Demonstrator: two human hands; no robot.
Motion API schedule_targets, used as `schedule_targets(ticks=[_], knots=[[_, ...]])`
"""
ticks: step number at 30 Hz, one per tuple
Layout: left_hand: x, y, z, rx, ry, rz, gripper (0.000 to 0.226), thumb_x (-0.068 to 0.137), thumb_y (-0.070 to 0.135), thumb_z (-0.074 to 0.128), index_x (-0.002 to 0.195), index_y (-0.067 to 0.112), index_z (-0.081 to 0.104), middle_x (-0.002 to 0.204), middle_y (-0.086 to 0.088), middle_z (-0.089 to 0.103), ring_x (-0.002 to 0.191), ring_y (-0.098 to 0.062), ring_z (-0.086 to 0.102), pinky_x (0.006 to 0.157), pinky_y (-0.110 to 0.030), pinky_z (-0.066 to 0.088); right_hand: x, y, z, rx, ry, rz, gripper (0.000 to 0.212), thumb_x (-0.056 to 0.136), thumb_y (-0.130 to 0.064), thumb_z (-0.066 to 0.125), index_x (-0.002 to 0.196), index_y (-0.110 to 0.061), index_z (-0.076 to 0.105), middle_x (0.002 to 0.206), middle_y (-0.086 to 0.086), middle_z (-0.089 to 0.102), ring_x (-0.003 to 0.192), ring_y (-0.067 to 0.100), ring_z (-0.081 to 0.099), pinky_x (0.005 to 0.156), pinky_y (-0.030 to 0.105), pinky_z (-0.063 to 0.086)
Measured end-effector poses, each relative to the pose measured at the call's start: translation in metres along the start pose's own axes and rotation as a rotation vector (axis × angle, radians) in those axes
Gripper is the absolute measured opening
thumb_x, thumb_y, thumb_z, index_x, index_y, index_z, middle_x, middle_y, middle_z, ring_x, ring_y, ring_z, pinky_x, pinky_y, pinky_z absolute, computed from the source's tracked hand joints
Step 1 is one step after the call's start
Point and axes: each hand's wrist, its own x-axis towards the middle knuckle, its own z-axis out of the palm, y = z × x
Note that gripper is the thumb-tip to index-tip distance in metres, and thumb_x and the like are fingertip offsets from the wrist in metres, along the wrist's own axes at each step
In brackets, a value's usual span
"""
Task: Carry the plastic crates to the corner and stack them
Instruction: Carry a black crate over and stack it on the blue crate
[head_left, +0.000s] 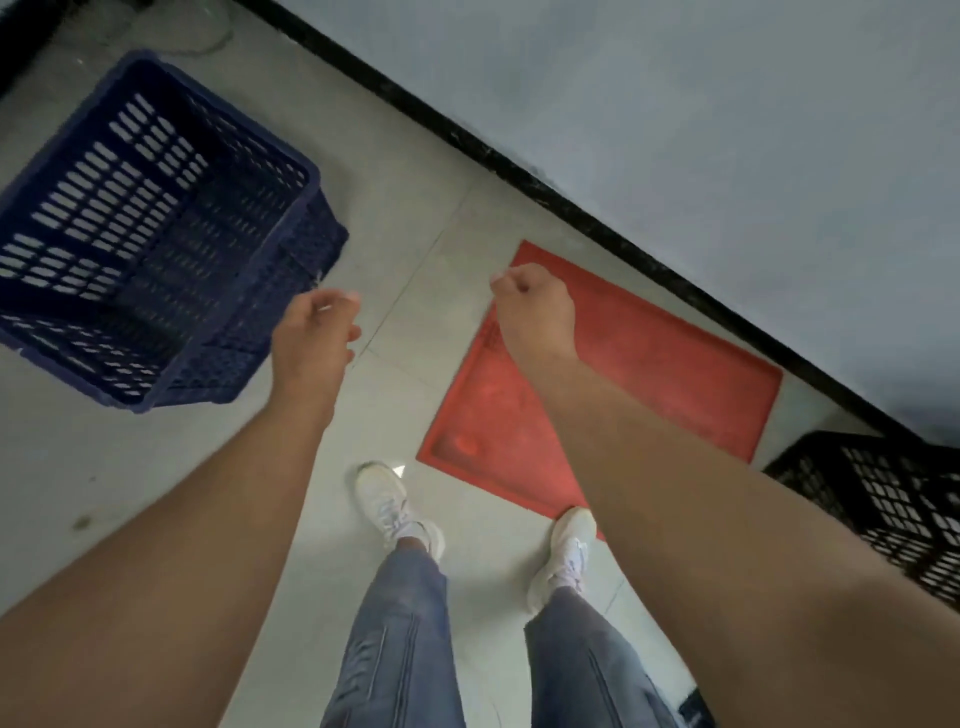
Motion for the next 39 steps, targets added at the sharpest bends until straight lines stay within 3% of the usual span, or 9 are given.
schedule_targets(ticks=[3, 7, 14, 19, 25, 28, 30, 33, 39], knots=[[-0.027, -0.006, 0.047, 0.032, -0.051, 0.025, 0.018, 0.090, 0.029, 0.059, 0.106, 0.022, 0.057, 0.099, 0.001, 0.063, 0.085, -0.012, 0.062, 0.074, -0.027, 0.051, -0.004, 0.031, -0.055, 0.036, 0.069, 0.043, 0.024, 0.091, -0.029, 0.049, 0.103, -0.017, 0.066, 0.093, -0.005, 0.063, 0.090, 0.017, 0.059, 0.079, 0.030, 0.048], [-0.067, -0.016, 0.115, 0.045, -0.121, 0.052, 0.015, 0.089, 0.028, 0.059, 0.103, 0.022, 0.057, 0.092, 0.002, 0.063, 0.082, -0.013, 0.062, 0.066, -0.023, 0.048, -0.007, 0.085, -0.131, 0.093, 0.155, 0.081, 0.026, 0.091, -0.031, 0.049, 0.106, -0.018, 0.067, 0.103, -0.001, 0.068, 0.097, 0.019, 0.061, 0.084, 0.034, 0.049], [-0.145, -0.034, 0.225, 0.052, -0.227, 0.108, 0.005, 0.089, 0.028, 0.061, 0.094, 0.026, 0.059, 0.087, 0.005, 0.063, 0.075, -0.008, 0.062, 0.064, -0.024, 0.049, -0.018, 0.180, -0.237, 0.130, 0.265, 0.160, 0.025, 0.090, -0.033, 0.049, 0.103, -0.020, 0.066, 0.101, -0.003, 0.067, 0.097, 0.021, 0.061, 0.085, 0.038, 0.050], [-0.197, -0.048, 0.279, 0.095, -0.368, 0.126, 0.019, 0.092, 0.027, 0.060, 0.109, 0.018, 0.058, 0.090, 0.005, 0.062, 0.075, -0.007, 0.061, 0.063, -0.023, 0.048, -0.040, 0.233, -0.292, 0.176, 0.361, 0.237, 0.024, 0.092, -0.033, 0.048, 0.105, -0.022, 0.065, 0.098, -0.008, 0.063, 0.098, 0.016, 0.059, 0.086, 0.036, 0.048], [-0.237, -0.039, 0.316, 0.178, -0.478, 0.161, 0.021, 0.092, 0.027, 0.059, 0.112, 0.019, 0.058, 0.090, 0.007, 0.061, 0.078, -0.009, 0.060, 0.066, -0.022, 0.048, -0.061, 0.266, -0.327, 0.226, 0.476, 0.311, 0.025, 0.090, -0.036, 0.047, 0.104, -0.025, 0.065, 0.103, -0.007, 0.065, 0.098, 0.016, 0.059, 0.087, 0.036, 0.048], [-0.255, -0.029, 0.329, 0.218, -0.531, 0.191, 0.017, 0.094, 0.030, 0.055, 0.109, 0.023, 0.060, 0.095, 0.005, 0.063, 0.087, -0.012, 0.061, 0.073, -0.025, 0.049, -0.072, 0.278, -0.347, 0.243, 0.533, 0.331, 0.026, 0.091, -0.037, 0.046, 0.104, -0.023, 0.064, 0.105, -0.005, 0.066, 0.099, 0.016, 0.059, 0.087, 0.035, 0.047], [-0.263, -0.025, 0.341, 0.243, -0.568, 0.207, 0.013, 0.096, 0.036, 0.050, 0.105, 0.030, 0.059, 0.105, 0.004, 0.065, 0.099, -0.013, 0.063, 0.087, -0.029, 0.049, -0.076, 0.289, -0.360, 0.277, 0.588, 0.345, 0.029, 0.091, -0.041, 0.045, 0.097, -0.021, 0.065, 0.101, -0.001, 0.067, 0.097, 0.020, 0.062, 0.087, 0.037, 0.049], [-0.272, -0.025, 0.361, 0.282, -0.610, 0.223, 0.035, 0.099, 0.045, 0.039, 0.122, 0.027, 0.058, 0.118, 0.000, 0.065, 0.110, -0.014, 0.060, 0.103, -0.037, 0.044, -0.081, 0.310, -0.379, 0.325, 0.664, 0.405, 0.033, 0.088, -0.047, 0.041, 0.079, -0.022, 0.061, 0.084, -0.002, 0.065, 0.088, 0.025, 0.065, 0.084, 0.046, 0.052], [-0.297, -0.050, 0.418, 0.320, -0.680, 0.186, 0.054, 0.100, 0.051, 0.028, 0.138, 0.019, 0.051, 0.133, -0.009, 0.060, 0.118, -0.020, 0.057, 0.102, -0.040, 0.043, -0.089, 0.380, -0.447, 0.337, 0.810, 0.533, 0.037, 0.091, -0.047, 0.038, 0.073, -0.019, 0.056, 0.083, 0.003, 0.065, 0.086, 0.027, 0.064, 0.083, 0.049, 0.051]])
